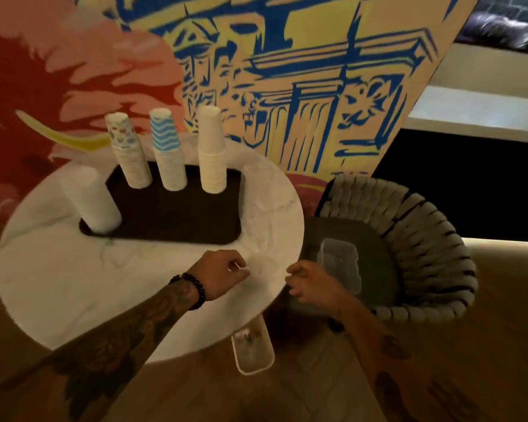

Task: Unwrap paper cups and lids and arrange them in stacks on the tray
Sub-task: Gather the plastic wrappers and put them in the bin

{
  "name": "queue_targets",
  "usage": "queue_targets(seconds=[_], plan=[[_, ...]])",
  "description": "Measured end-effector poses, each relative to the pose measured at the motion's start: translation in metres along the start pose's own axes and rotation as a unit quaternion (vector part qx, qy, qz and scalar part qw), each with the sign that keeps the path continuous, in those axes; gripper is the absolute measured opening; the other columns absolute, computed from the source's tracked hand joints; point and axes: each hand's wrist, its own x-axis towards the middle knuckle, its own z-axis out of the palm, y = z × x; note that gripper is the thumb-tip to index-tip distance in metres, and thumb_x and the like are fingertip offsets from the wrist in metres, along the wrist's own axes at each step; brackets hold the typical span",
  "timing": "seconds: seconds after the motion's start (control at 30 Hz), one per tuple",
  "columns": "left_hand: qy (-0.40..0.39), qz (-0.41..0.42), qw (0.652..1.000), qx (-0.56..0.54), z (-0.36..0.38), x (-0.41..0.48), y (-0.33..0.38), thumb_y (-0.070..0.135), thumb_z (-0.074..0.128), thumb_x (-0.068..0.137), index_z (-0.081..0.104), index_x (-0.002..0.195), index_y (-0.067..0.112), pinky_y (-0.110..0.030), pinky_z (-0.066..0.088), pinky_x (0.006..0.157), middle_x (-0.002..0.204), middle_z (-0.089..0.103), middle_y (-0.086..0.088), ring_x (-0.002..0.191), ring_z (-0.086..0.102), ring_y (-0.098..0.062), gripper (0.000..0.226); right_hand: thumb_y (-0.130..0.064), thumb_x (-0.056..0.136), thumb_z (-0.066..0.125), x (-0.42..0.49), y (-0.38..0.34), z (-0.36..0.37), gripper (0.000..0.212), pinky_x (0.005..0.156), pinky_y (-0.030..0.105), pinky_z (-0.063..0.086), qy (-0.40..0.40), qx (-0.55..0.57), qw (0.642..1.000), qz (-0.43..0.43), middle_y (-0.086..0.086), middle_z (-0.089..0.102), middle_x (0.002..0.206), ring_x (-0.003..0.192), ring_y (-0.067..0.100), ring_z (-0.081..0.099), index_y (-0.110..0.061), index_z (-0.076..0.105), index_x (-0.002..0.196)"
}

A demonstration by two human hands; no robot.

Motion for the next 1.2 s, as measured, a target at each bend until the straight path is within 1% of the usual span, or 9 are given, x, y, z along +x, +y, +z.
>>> queue_targets(seconds=[0.07,0.27,0.4,0.57,0.77,0.9,1.03,1.13,1.2], plan=[[0.011,-0.009,1.000,-0.003,-0.014,0.006,0.000,0.041,0.065,0.093,0.066,0.116,0.020,-0.023,0.047,0.083,0.112,0.068,0.000,0.096,0.061,-0.012,0.031,-0.019,0.097,0.062,0.009,-0.013,-0.006,0.014,0.086,0.038,0.056,0.013,0.041,0.999,-0.005,0.010,0.068,0.106,0.092,0.021,0.069,-0.018,0.059,0.111],[0.043,-0.039,0.998,-0.018,-0.033,0.044,0.012,0.035,0.063,0.095,0.063,0.119,0.018,-0.029,0.050,0.089,0.114,0.067,-0.001,0.100,0.061,-0.015,0.030,-0.018,0.094,0.064,0.057,-0.034,-0.028,0.012,0.085,0.039,0.059,0.027,0.082,0.996,-0.010,0.011,0.067,0.108,0.096,0.026,0.071,-0.019,0.061,0.106],[0.085,-0.095,0.989,-0.069,-0.036,0.082,0.019,0.027,0.064,0.095,0.064,0.120,0.016,-0.037,0.050,0.099,0.118,0.067,-0.005,0.108,0.062,-0.021,0.028,-0.016,0.093,0.067,0.104,-0.040,-0.045,0.014,0.077,0.036,0.058,0.009,0.117,0.993,0.006,0.014,0.067,0.108,0.092,0.027,0.070,-0.017,0.062,0.105],[0.123,-0.188,0.964,-0.141,-0.032,0.135,0.023,0.023,0.061,0.097,0.062,0.124,0.014,-0.035,0.048,0.102,0.124,0.064,-0.006,0.112,0.060,-0.021,0.028,-0.016,0.096,0.063,0.166,-0.049,-0.064,0.024,0.086,0.039,0.058,-0.019,0.126,0.992,0.020,0.014,0.068,0.110,0.093,0.024,0.070,-0.012,0.060,0.119],[0.150,-0.270,0.928,-0.207,-0.024,0.192,0.014,0.023,0.063,0.096,0.059,0.129,0.012,-0.035,0.045,0.104,0.126,0.064,-0.007,0.118,0.058,-0.023,0.035,-0.017,0.097,0.062,0.240,-0.058,-0.071,0.040,0.085,0.037,0.057,-0.055,0.149,0.986,0.041,0.013,0.063,0.115,0.099,0.027,0.067,-0.007,0.052,0.134],[0.155,-0.288,0.918,-0.223,-0.016,0.218,0.008,0.026,0.067,0.094,0.059,0.130,0.012,-0.040,0.049,0.103,0.124,0.066,-0.007,0.112,0.062,-0.023,0.039,-0.019,0.099,0.060,0.270,-0.063,-0.065,0.048,0.087,0.037,0.058,-0.075,0.158,0.983,0.050,0.013,0.060,0.122,0.102,0.027,0.067,-0.008,0.046,0.143],[0.141,-0.298,0.907,-0.261,-0.013,0.234,0.006,0.024,0.072,0.090,0.058,0.130,0.012,-0.046,0.051,0.101,0.121,0.067,-0.009,0.108,0.064,-0.025,0.044,-0.016,0.098,0.059,0.284,-0.066,-0.056,0.047,0.073,0.030,0.059,-0.078,0.182,0.979,0.049,0.014,0.061,0.123,0.096,0.025,0.068,-0.009,0.047,0.143],[0.153,-0.301,0.909,-0.246,-0.012,0.243,0.007,0.021,0.074,0.088,0.063,0.121,0.013,-0.043,0.053,0.099,0.115,0.069,-0.009,0.105,0.065,-0.025,0.036,-0.017,0.098,0.058,0.289,-0.067,-0.055,0.042,0.069,0.029,0.059,-0.079,0.177,0.980,0.044,0.012,0.063,0.121,0.094,0.025,0.070,-0.010,0.051,0.139],[0.151,-0.297,0.909,-0.251,-0.012,0.248,0.009,0.017,0.074,0.088,0.067,0.115,0.012,-0.037,0.053,0.097,0.112,0.070,-0.009,0.103,0.066,-0.022,0.029,-0.017,0.099,0.057,0.290,-0.067,-0.057,0.037,0.069,0.029,0.059,-0.080,0.165,0.982,0.042,0.011,0.065,0.118,0.091,0.024,0.071,-0.010,0.055,0.135]])
